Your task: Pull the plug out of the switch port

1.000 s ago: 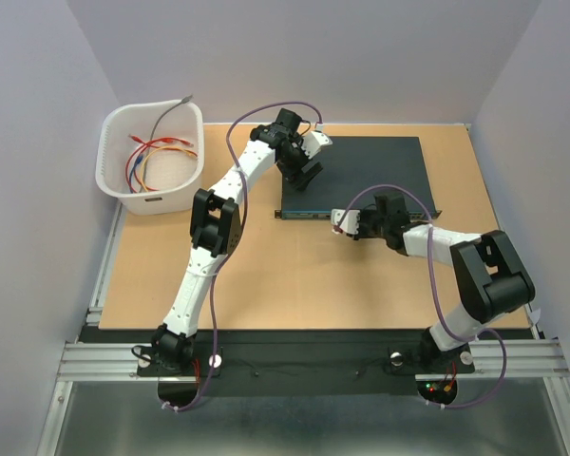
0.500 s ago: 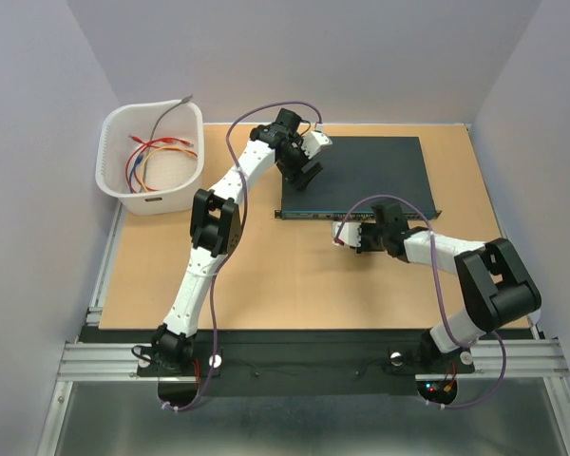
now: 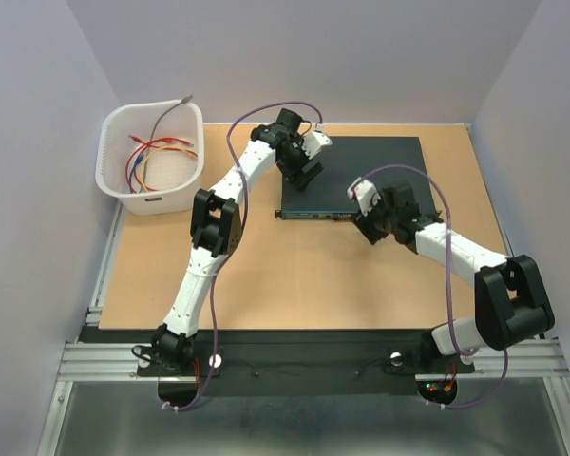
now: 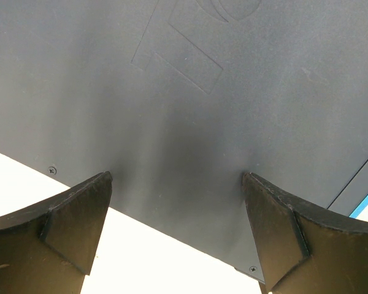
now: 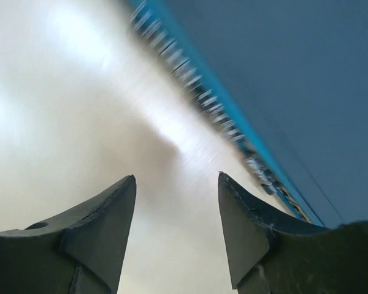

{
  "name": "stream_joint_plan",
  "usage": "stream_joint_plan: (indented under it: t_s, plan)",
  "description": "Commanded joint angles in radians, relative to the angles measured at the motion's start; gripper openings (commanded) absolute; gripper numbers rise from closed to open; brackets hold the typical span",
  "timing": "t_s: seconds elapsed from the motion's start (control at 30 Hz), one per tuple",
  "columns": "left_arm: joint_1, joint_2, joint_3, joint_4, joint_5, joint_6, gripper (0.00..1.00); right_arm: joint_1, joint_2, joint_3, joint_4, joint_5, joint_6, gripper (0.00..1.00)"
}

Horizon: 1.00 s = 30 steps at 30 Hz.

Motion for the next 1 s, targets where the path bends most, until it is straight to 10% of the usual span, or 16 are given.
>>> stream_joint_plan:
  t_s: [0.0,0.27,0.97]
  plan:
    - [-0.007,-0.017,-0.012,-0.009,-0.069,0.029,0.99,-0.007,-0.005,0.151,0.100,0.162,0.729,0.61]
    - [-0.023,-0.079,-0.110,0.054,-0.109,0.000,0.99,0.140,-0.038,0.082,0.092,0.697,1.229,0.57]
    - [-0.026,-0.085,-0.104,0.046,-0.090,0.012,0.99,0.201,0.256,0.230,0.056,0.828,1.154,0.45]
